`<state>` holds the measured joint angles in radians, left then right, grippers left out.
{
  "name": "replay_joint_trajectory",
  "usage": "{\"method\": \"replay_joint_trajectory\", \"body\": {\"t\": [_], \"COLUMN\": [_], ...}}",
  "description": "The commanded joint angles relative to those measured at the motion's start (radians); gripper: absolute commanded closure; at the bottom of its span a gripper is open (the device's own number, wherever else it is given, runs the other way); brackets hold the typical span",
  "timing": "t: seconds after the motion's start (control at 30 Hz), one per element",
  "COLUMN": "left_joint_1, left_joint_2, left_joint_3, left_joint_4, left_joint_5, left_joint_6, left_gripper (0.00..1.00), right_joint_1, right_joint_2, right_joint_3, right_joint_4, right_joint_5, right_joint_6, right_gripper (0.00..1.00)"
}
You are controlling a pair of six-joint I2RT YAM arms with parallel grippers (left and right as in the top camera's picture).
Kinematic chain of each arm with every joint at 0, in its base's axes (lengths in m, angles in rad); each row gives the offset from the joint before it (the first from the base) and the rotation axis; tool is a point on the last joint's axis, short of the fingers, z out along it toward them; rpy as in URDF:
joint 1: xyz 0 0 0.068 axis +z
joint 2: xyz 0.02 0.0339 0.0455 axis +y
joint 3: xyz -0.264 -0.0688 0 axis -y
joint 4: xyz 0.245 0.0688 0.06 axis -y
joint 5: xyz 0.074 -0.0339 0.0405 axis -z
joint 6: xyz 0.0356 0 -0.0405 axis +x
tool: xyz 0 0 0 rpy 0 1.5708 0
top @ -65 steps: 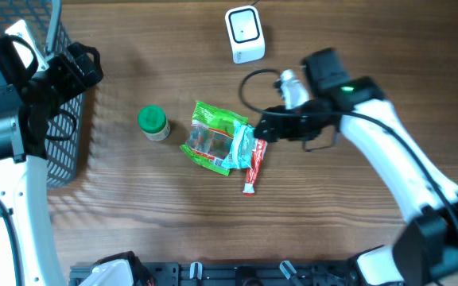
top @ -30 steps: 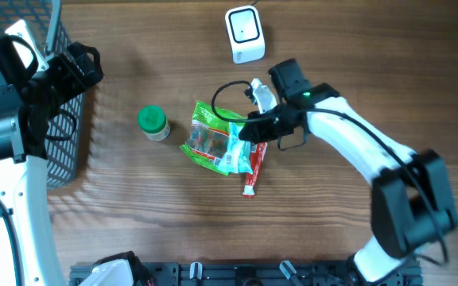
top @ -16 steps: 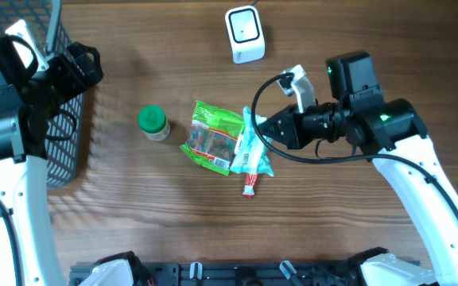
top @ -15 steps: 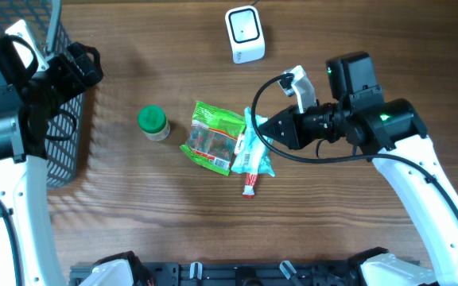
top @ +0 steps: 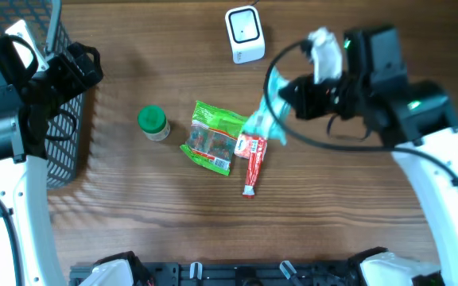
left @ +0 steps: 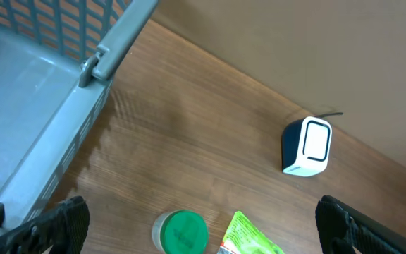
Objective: Scan the item barcode
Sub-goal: 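Hold the light blue packet up in front of the white scanner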
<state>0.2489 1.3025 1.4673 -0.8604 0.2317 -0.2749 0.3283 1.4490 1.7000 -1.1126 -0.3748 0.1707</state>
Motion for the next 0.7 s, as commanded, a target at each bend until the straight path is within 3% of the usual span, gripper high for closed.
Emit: {"method": "replay_joint_trajectory", "body": {"t": [0.0, 0.07, 0.13, 0.43, 0.6, 0.67], "left_joint_1": [0.005, 0.005, 0.005, 0.005, 0.005, 0.005], "left_joint_2": [0.003, 0.003, 0.003, 0.003, 0.003, 0.003], "left_joint_3": [0.008, 0.008, 0.008, 0.008, 0.008, 0.008], "left_joint_4": [0.002, 0.002, 0.002, 0.002, 0.002, 0.002], "left_joint_5": [0.007, 0.007, 0.007, 0.007, 0.007, 0.007], "left_joint_6": [-0.002, -0.002, -0.002, -0.002, -0.002, -0.002], "left_gripper": [0.0, 0.0, 0.0, 0.0, 0.0, 0.0], "right_joint_1": [-0.002, -0.001, 0.009, 0.178, 0.256, 0.286], "right_joint_2": [0.166, 0.288, 0.347, 0.577, 0.743, 0.827], "right_joint_3": [0.343, 0.556, 0.634, 0.615, 0.615, 0.615], "right_joint_4": [-0.142, -0.237, -0.239, 0.013, 0.228, 0.417], "right_joint_5": [0.135, 0.19, 0.266, 0.949, 1.297, 1.466], "right_joint_6": [0.013, -0.012, -0.019, -0.132, -0.346, -0.478], "right_gripper": [0.96, 0.96, 0.96, 0.96, 0.96, 0.96]}}
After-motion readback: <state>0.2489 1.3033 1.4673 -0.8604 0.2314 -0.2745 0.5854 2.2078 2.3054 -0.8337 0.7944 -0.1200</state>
